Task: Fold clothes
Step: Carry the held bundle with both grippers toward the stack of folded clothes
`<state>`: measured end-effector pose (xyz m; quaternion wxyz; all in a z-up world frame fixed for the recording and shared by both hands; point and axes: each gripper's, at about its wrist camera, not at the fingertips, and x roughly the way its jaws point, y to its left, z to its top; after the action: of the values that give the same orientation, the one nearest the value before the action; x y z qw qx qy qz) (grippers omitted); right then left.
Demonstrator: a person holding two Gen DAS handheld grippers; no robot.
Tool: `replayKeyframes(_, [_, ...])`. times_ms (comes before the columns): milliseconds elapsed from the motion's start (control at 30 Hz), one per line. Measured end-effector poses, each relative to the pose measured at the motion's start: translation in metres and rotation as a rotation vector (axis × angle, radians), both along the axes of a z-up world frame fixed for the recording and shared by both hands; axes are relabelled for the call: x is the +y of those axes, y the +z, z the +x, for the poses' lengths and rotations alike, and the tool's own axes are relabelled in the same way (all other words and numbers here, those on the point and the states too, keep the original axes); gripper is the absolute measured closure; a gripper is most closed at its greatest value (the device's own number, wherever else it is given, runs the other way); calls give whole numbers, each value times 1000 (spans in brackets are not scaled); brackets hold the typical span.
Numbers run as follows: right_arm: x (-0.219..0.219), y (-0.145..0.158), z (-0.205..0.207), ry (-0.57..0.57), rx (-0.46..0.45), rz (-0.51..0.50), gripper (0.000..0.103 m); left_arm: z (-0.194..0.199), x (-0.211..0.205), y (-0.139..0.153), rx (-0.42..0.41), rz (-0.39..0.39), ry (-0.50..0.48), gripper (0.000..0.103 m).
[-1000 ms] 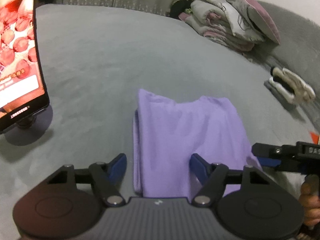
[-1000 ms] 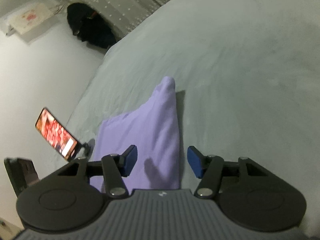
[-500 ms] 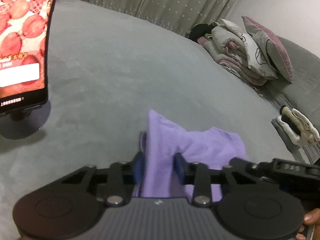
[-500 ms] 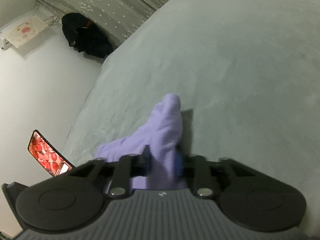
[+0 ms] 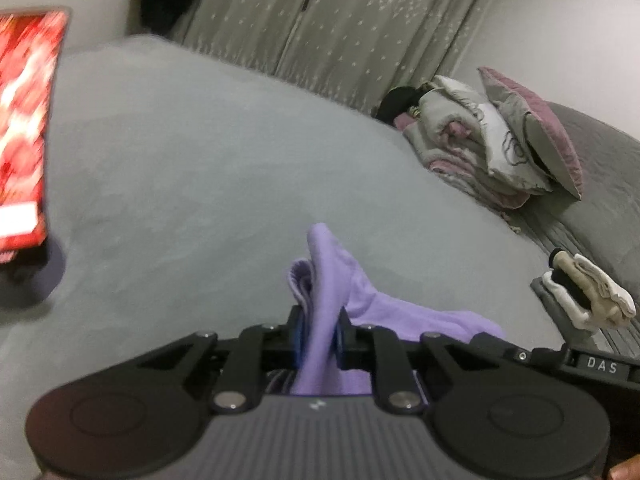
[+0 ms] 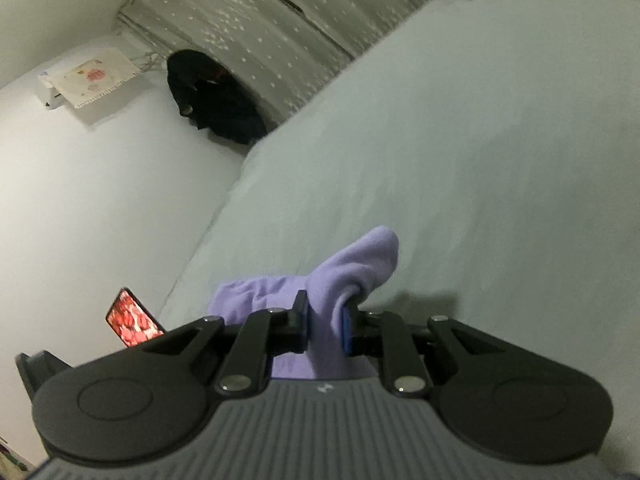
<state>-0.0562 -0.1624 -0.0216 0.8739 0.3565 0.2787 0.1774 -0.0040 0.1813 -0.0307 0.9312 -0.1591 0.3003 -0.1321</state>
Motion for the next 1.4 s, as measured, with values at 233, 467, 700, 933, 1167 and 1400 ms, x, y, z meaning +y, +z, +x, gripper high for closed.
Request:
replayKeyframes(233, [-81, 32, -14, -96, -55, 2, 84, 12, -89, 38, -89, 16, -61, 89])
replayKeyframes(467, [-165, 66, -18, -205, -98, -28, 84, 27, -199, 65, -107, 6, -154, 89])
replayKeyframes(700, [-254, 103, -19, -303, -136, -79, 84, 34, -306, 96, -162, -38, -242, 89])
replayKeyframes(933, [-328, 139, -29, -432, -185, -149, 84, 28, -401, 125, -233, -65, -340, 89])
replayKeyframes(1167, [-388, 163, -16, -496, -198, -268, 84, 30, -470, 129, -216, -148, -387, 89])
replayKeyframes(1400, [-411, 152, 23, -505, -184, -387, 84, 55, -511, 110, -195, -199, -334, 89])
